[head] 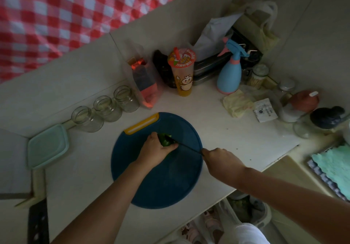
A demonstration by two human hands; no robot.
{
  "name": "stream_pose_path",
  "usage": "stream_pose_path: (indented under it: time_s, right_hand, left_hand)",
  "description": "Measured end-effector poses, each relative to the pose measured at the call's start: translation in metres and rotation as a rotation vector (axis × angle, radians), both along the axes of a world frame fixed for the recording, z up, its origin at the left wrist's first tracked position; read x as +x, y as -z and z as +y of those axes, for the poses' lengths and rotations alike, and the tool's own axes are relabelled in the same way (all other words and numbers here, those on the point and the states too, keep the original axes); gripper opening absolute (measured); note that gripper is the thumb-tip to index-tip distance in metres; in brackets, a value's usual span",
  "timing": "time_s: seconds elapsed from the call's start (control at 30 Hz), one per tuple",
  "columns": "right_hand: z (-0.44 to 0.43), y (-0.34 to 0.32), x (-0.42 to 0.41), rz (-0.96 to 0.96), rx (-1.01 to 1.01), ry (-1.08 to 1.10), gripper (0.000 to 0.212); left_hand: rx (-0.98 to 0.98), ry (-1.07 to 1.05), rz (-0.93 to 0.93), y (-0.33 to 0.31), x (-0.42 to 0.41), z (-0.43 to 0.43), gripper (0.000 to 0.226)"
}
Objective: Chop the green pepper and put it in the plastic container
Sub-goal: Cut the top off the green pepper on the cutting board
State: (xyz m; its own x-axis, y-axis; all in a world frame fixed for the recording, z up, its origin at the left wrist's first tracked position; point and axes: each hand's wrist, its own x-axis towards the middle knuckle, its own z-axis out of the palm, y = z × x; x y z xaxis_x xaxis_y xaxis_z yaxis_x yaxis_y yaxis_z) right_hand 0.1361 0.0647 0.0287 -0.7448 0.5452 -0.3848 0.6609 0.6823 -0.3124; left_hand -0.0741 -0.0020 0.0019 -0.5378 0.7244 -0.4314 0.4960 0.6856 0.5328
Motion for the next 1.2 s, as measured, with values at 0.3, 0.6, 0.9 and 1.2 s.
stream_pose_path:
  time_s: [0.3,0.6,0.9,1.2]
  right_hand:
    - [-0.012,0.007,-0.008,0.009,-0.044,0.088,0.034]
    - [-0.016,0.005,-0.01,0.012,-0.084,0.133,0.029]
    - [-0.023,0.009,-0.015,0.022,-0.136,0.231,0.023]
    - [-0.025,0.015,-0.019,0.04,-0.24,0.364,0.022]
  left_hand:
    - [-0.014,-0.088,0.117,0.001,0.011,0.005,0.069]
    - [0.036,-0.227,0.249,0.005,0.034,0.006,0.075]
    - [0.031,-0.286,0.294,0.008,0.044,0.006,0.081]
    - [0.069,-0.263,0.368,0.008,0.054,0.0,0.083]
